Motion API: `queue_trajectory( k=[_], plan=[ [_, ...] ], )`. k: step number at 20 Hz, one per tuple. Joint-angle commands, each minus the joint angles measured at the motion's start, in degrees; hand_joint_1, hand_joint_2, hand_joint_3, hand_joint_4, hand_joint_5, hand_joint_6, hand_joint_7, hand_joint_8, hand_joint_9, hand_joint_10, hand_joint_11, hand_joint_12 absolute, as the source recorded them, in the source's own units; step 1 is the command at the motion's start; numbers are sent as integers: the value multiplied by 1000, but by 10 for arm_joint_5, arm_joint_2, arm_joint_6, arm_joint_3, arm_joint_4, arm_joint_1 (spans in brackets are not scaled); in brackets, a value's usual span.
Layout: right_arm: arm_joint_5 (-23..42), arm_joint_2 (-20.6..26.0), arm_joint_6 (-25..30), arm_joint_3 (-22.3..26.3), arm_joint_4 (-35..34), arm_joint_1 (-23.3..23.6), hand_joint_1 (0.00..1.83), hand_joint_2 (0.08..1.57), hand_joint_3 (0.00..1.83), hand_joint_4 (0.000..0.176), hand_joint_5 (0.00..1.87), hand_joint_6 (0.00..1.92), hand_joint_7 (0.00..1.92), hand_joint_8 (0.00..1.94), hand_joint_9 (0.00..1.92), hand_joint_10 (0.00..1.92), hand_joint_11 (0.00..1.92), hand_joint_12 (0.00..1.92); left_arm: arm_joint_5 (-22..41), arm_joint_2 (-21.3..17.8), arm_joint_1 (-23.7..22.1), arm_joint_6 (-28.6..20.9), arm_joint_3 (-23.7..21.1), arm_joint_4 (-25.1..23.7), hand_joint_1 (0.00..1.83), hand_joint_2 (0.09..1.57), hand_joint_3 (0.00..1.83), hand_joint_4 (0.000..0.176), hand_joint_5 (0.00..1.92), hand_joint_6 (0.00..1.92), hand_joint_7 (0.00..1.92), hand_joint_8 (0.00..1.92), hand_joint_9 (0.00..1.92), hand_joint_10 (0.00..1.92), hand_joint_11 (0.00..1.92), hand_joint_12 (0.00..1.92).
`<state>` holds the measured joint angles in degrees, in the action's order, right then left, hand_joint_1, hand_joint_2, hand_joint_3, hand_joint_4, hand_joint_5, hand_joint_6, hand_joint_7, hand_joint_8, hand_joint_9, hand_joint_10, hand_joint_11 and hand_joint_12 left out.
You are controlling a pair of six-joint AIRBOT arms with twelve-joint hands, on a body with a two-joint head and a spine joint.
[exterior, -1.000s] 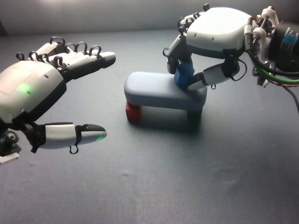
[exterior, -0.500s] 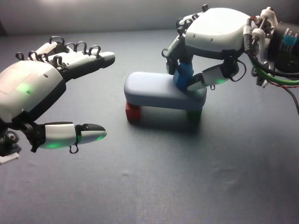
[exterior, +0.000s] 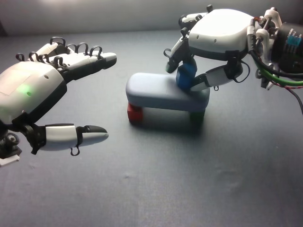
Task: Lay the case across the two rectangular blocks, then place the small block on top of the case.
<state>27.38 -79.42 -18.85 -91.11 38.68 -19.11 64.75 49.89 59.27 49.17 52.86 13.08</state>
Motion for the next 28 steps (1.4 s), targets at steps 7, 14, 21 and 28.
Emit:
queue_trajectory(
  k=[7,14,21,28],
  plan=[
    [39,2,0,-4,-14,7,1121,1010,0,0,669,0,848,27,741,66,122,1332,71,4,-6,-5,3,-5,884,907,0,69,356,0,355,3,379,3,0,1041],
    [43,2,0,8,-21,7,885,922,0,118,127,0,299,0,363,0,0,1166,76,4,-6,-8,2,-5,902,910,1,59,358,0,354,1,375,3,0,1049],
    [142,90,-18,69,-102,-6,817,924,7,161,0,0,0,0,0,0,0,0,111,-9,6,-12,-9,1,928,907,0,50,347,1,344,0,351,0,0,902],
    [380,222,-57,181,-290,-177,804,928,2,175,0,0,69,21,3,1,0,0,206,-39,40,-20,-27,16,806,971,8,58,251,0,299,0,364,2,0,977]
  ],
)
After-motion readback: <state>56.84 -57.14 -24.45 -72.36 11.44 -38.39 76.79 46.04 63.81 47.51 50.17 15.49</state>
